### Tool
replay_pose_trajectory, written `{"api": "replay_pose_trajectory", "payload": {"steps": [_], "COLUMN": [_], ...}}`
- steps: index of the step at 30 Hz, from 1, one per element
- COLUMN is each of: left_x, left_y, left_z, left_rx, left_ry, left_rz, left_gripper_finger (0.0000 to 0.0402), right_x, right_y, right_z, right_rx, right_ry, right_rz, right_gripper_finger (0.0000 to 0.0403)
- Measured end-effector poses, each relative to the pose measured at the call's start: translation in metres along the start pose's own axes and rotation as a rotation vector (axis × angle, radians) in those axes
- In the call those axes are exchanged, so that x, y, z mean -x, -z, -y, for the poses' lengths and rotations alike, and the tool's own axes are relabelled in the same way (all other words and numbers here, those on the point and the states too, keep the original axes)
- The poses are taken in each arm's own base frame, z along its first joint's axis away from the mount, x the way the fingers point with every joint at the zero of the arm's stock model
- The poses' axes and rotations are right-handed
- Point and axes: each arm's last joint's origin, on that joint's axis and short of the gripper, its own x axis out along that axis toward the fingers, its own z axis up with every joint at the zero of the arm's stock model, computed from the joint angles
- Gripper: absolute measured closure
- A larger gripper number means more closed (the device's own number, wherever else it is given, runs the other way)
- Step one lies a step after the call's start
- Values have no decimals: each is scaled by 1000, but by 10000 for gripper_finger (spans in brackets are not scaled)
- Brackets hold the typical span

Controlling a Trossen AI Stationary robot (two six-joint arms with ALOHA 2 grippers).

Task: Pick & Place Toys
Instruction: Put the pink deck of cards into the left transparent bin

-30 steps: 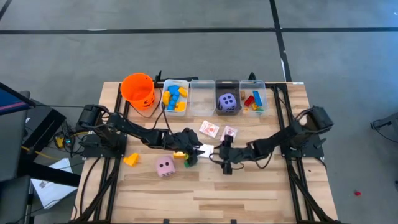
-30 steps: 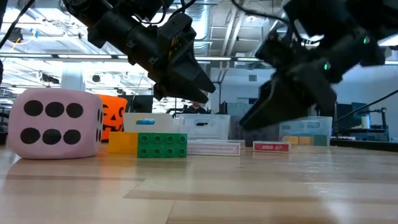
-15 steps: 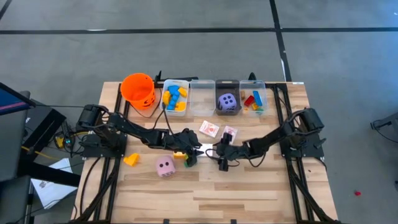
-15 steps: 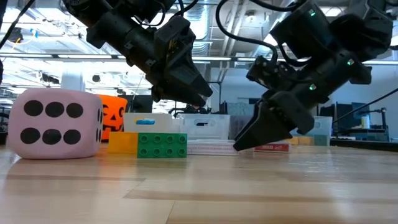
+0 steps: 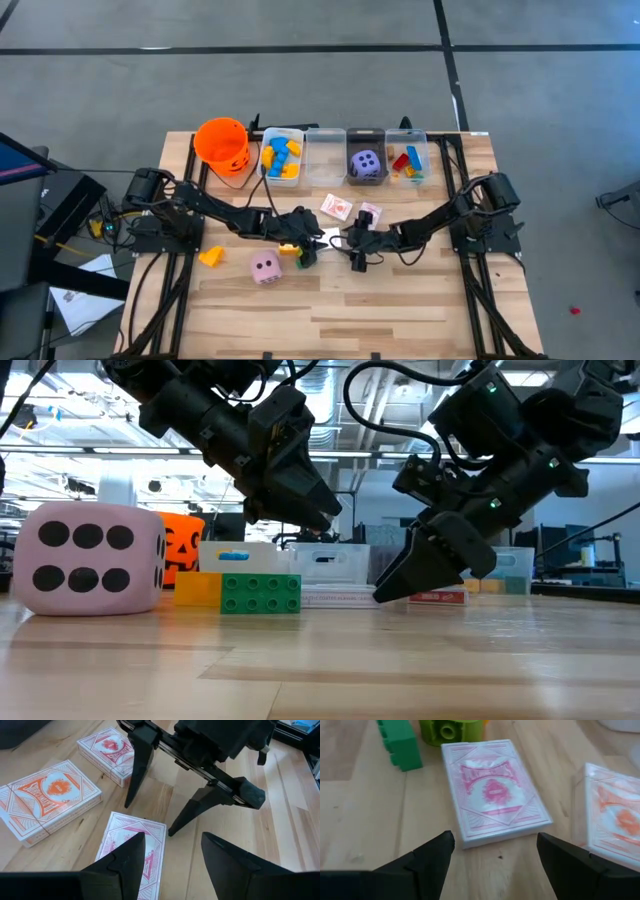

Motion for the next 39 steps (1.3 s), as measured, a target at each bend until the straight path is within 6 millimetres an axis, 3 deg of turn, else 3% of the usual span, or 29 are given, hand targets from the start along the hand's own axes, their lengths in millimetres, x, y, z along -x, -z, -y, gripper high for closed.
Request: {"api": "replay_pose_trajectory", "payload": {"steps": [12,21,25,31,39], "left_x": [-1,-12,-17,-17,-37], "left_y": [5,3,3,-2,9], "left_z": [-9,-36,-42,-51,-73], "left_rx": [-58,-18,-6,14,52], "left_ry": [-64,-154,-165,-182,-182], "left_rz": [-60,-66,-55,-42,-81], "left_gripper_finger": [216,223,268,385,399], "right_x": [-3,-6,-6,-6,-6], "right_y": [-1,-1,-1,-2,-2], "right_z": [7,15,16,16,16], "right_rx": [20,-9,-11,-14,-15], "right_ry": [-66,-40,-38,-38,-38], "right_rz": [-16,-22,-23,-19,-18], "right_gripper_finger": [116,116,116,116,116]}}
